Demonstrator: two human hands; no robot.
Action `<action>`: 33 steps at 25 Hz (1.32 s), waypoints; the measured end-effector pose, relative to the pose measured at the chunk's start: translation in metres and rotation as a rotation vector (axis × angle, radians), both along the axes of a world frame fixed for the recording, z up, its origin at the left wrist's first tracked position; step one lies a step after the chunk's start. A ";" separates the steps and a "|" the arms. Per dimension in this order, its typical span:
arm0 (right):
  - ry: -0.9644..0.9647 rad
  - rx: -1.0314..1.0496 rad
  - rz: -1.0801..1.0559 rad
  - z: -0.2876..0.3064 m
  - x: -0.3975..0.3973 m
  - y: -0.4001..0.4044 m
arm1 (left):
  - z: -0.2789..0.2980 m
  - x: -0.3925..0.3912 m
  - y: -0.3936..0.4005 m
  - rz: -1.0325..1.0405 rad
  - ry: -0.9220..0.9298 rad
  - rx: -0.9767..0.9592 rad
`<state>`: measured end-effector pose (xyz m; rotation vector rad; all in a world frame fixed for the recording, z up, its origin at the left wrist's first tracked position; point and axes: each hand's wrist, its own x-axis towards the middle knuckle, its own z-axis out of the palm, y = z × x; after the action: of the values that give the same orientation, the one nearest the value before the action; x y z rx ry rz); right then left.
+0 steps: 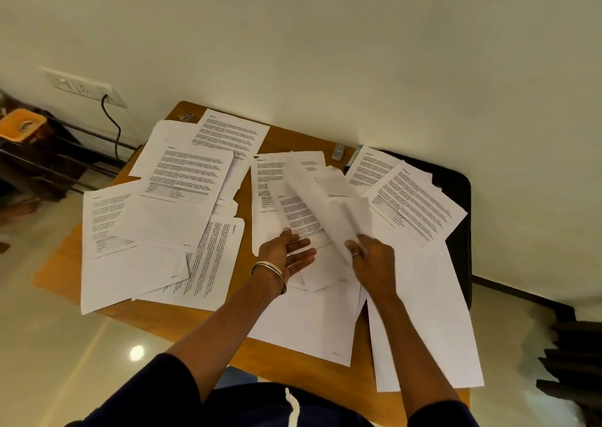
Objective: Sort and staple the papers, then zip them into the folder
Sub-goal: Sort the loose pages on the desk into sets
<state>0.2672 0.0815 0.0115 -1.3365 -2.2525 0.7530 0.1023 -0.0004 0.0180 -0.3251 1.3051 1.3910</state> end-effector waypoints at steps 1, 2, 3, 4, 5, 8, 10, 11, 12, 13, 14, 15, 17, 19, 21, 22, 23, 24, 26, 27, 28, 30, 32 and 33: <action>0.147 -0.066 -0.130 0.004 0.007 0.008 | -0.006 -0.004 -0.002 -0.009 0.014 -0.036; 0.267 -0.151 -0.231 0.009 0.013 0.015 | -0.012 -0.007 -0.005 -0.001 0.026 -0.080; 0.358 -0.226 -0.288 0.013 0.018 0.020 | -0.019 -0.010 -0.007 0.014 0.034 -0.124; 0.410 -0.266 -0.324 0.016 0.021 0.023 | -0.025 -0.014 -0.008 0.032 0.046 -0.166; 0.423 -0.278 -0.338 0.016 0.024 0.025 | -0.032 -0.018 -0.008 0.046 0.063 -0.205; 0.405 -0.281 -0.305 0.013 0.024 0.020 | -0.050 -0.024 0.001 -0.078 0.318 -0.347; 0.385 -0.201 -0.229 0.009 0.020 0.012 | -0.050 -0.020 0.016 -0.256 0.544 -0.426; 0.351 -0.113 -0.174 0.007 0.018 0.009 | -0.047 -0.015 0.024 -0.319 0.607 -0.453; 0.302 -0.035 -0.123 0.004 0.015 0.006 | -0.047 -0.010 0.034 -0.364 0.648 -0.483; 0.238 0.021 -0.090 0.001 0.013 0.003 | -0.049 -0.005 0.043 -0.407 0.685 -0.518; 0.173 0.054 -0.084 -0.001 0.010 0.000 | -0.050 -0.002 0.051 -0.438 0.710 -0.549; 0.115 0.095 -0.085 -0.002 0.008 -0.003 | -0.050 -0.001 0.057 -0.439 0.710 -0.555; 0.024 0.212 -0.039 -0.002 0.005 -0.007 | -0.041 -0.005 0.060 -0.389 0.703 -0.514; -0.083 0.305 0.030 -0.005 0.002 -0.010 | -0.020 -0.018 0.053 -0.353 0.846 -0.479; -0.174 0.334 0.109 -0.014 -0.003 -0.013 | 0.012 -0.040 0.037 -0.363 1.061 -0.462; -0.214 0.339 0.160 -0.022 -0.005 -0.016 | 0.029 -0.055 0.029 -0.362 1.156 -0.441; -0.257 0.329 0.233 -0.029 -0.007 -0.019 | 0.045 -0.072 0.021 -0.379 1.248 -0.418; -0.305 0.290 0.306 -0.036 -0.009 -0.024 | 0.058 -0.091 0.014 -0.434 1.337 -0.409; -0.435 0.138 0.410 -0.049 -0.015 -0.036 | 0.078 -0.126 0.005 -0.566 1.497 -0.375; -0.458 0.076 0.455 -0.055 -0.018 -0.040 | 0.087 -0.139 0.003 -0.609 1.541 -0.349; -0.445 0.008 0.488 -0.055 -0.025 -0.043 | 0.099 -0.150 0.001 -0.631 1.579 -0.323; -0.331 -0.128 0.499 -0.046 -0.042 -0.042 | 0.120 -0.164 0.000 -0.618 1.633 -0.271; -0.035 -0.276 0.374 -0.019 -0.065 -0.038 | 0.139 -0.169 0.000 -0.539 1.610 -0.197; 0.157 -0.356 0.247 0.001 -0.079 -0.033 | 0.144 -0.172 -0.001 -0.482 1.554 -0.146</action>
<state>0.1886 0.0486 0.0120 -1.1043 -2.2521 1.3481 -0.0698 -0.0011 0.1621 1.1632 2.4583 1.0008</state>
